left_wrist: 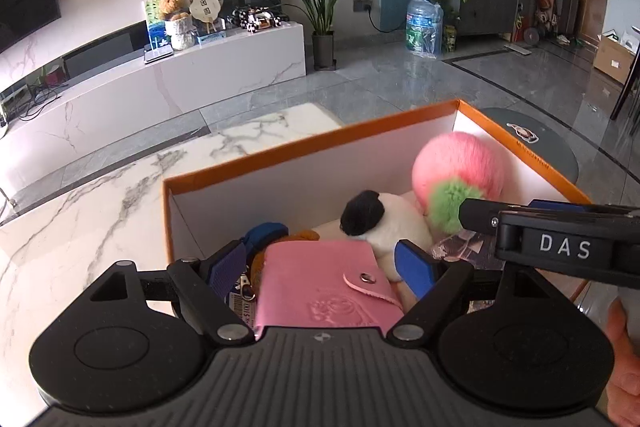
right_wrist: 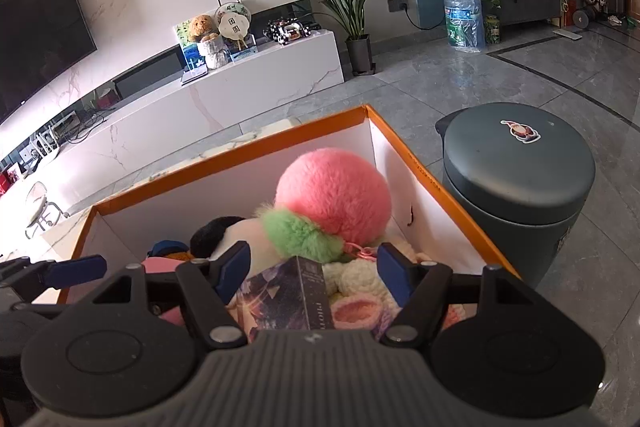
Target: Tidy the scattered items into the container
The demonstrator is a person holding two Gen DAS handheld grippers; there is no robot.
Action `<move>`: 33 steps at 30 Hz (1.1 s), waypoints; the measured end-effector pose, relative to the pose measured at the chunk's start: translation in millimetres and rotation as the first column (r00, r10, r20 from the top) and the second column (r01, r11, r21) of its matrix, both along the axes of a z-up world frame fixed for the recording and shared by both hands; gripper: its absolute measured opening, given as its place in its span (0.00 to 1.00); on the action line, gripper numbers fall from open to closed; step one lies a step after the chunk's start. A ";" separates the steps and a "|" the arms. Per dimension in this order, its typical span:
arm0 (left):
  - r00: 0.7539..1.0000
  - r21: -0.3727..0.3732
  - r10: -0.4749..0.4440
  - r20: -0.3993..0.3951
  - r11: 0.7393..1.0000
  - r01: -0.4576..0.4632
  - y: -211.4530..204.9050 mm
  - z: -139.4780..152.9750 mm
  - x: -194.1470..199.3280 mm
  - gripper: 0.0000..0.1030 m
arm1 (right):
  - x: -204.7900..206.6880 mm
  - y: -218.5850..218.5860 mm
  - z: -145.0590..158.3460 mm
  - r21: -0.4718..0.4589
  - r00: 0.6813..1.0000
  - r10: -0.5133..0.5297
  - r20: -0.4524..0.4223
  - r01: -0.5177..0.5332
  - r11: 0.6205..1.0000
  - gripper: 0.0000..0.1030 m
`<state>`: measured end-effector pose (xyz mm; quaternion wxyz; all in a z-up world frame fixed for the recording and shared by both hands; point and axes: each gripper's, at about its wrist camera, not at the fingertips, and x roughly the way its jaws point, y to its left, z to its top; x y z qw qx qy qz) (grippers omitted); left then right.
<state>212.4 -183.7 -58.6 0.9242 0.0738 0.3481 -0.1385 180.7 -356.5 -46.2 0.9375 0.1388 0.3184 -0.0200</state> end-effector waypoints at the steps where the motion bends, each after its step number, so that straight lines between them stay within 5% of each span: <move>1: 1.000 -0.007 0.000 0.012 1.000 0.000 1.2 4.0 -1.9 0.94 | -1.2 -1.9 0.5 0.015 1.000 -0.007 0.010 0.007 1.000 0.72; 7: 0.996 -0.046 0.035 0.078 0.998 -0.031 14.6 27.4 -14.6 0.94 | -17.3 -2.5 10.2 0.043 0.993 -0.076 0.093 0.072 0.996 0.72; 21: 0.973 -0.098 0.104 0.207 0.992 -0.085 64.8 71.4 -70.0 0.94 | -108.0 58.9 51.6 -0.078 0.945 -0.136 0.299 0.166 0.983 0.73; 26: 0.962 -0.123 0.101 0.253 0.990 -0.072 75.2 94.2 -96.7 0.94 | -142.8 84.4 75.8 -0.179 0.947 -0.084 0.311 0.146 0.973 0.81; 33: 0.973 -0.102 0.117 0.199 0.990 -0.098 85.1 104.4 -123.5 0.94 | -179.7 93.6 103.8 -0.245 0.969 -0.062 0.239 0.122 0.962 0.82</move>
